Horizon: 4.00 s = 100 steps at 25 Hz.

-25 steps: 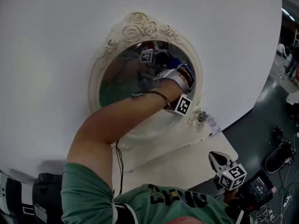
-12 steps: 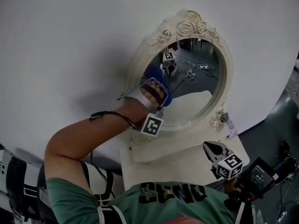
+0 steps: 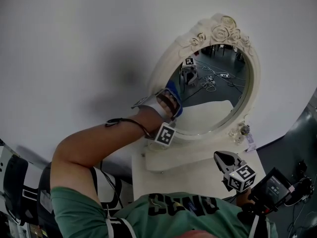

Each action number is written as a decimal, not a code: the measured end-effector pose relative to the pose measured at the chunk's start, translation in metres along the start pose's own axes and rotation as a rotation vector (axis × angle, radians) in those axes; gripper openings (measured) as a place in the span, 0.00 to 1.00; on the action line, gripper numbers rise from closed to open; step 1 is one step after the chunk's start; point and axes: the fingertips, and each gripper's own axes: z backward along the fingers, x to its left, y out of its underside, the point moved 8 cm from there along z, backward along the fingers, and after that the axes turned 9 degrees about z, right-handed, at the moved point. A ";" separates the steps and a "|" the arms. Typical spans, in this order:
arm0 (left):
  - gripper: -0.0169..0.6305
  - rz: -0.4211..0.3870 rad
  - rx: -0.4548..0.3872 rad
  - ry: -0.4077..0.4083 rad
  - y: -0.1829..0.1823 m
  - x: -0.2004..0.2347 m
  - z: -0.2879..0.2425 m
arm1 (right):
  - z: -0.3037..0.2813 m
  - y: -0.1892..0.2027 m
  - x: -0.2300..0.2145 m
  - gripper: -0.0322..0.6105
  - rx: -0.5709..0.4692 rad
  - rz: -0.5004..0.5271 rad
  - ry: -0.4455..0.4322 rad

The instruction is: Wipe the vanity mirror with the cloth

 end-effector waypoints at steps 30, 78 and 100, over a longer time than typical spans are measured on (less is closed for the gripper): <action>0.14 -0.002 -0.165 -0.184 -0.191 0.218 -0.128 | 0.145 0.095 -0.075 0.06 0.059 -0.181 0.314; 0.15 -0.017 -0.078 0.174 -0.044 -0.011 -0.014 | 0.038 0.040 -0.021 0.06 0.021 -0.052 0.060; 0.15 -0.053 -0.238 -0.100 -0.228 0.204 -0.135 | 0.151 0.107 -0.075 0.06 0.056 -0.202 0.331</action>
